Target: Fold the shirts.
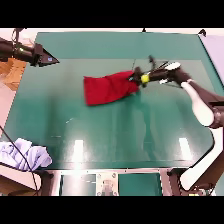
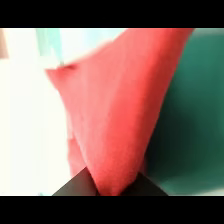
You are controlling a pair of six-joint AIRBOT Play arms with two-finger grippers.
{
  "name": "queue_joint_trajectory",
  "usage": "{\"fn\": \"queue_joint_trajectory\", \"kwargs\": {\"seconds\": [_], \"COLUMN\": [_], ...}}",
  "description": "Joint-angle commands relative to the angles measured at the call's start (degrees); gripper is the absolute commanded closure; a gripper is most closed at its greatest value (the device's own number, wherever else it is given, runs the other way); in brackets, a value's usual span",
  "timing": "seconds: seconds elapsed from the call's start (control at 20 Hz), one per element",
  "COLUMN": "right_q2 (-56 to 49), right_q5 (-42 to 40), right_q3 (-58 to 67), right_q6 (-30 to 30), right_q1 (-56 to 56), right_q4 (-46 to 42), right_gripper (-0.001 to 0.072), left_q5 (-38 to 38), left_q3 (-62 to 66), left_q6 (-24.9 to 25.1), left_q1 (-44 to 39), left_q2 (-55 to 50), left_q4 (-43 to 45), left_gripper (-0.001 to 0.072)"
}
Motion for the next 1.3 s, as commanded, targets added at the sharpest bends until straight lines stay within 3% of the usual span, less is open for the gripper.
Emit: {"fn": "queue_joint_trajectory", "kwargs": {"seconds": [0.0, 0.15, 0.35, 0.7, 0.9, 1.1, 1.25], "right_q2": [7.5, 15.1, 25.8, 31.5, 31.6, 32.4, 32.4], "right_q5": [3.0, 7.4, 7.6, 6.2, -0.7, -1.4, 2.2], "right_q3": [0.7, -1.8, -12.4, -34.3, -44.9, -45.2, -44.5], "right_q6": [2.0, 4.6, 4.9, -3.3, -5.4, -6.2, -0.5], "right_q1": [-11.1, -24.6, -46.0, -79.1, -84.8, -84.7, -84.7], "right_q4": [-4.9, -15.6, -26.1, -28.1, -27.7, -26.2, -31.9], "right_gripper": [0.0700, 0.0700, 0.0700, 0.0700, 0.0700, 0.0697, 0.0694], "left_q5": [-1.0, -0.9, -0.8, -0.9, -0.9, -1.0, -1.1], "left_q3": [0.0, 0.0, 0.0, 0.0, 0.0, 0.0, 0.0], "left_q6": [0.0, 0.1, 0.1, 0.0, 0.0, 0.0, 0.0], "left_q1": [0.0, 0.0, 0.0, 0.0, 0.0, 0.0, 0.0], "left_q2": [0.0, 0.0, 0.0, 0.0, 0.0, 0.0, 0.0], "left_q4": [0.0, 0.0, 0.0, 0.0, 0.0, 0.0, 0.0], "left_gripper": [0.0683, 0.0684, 0.0683, 0.0683, 0.0683, 0.0683, 0.0683]}}
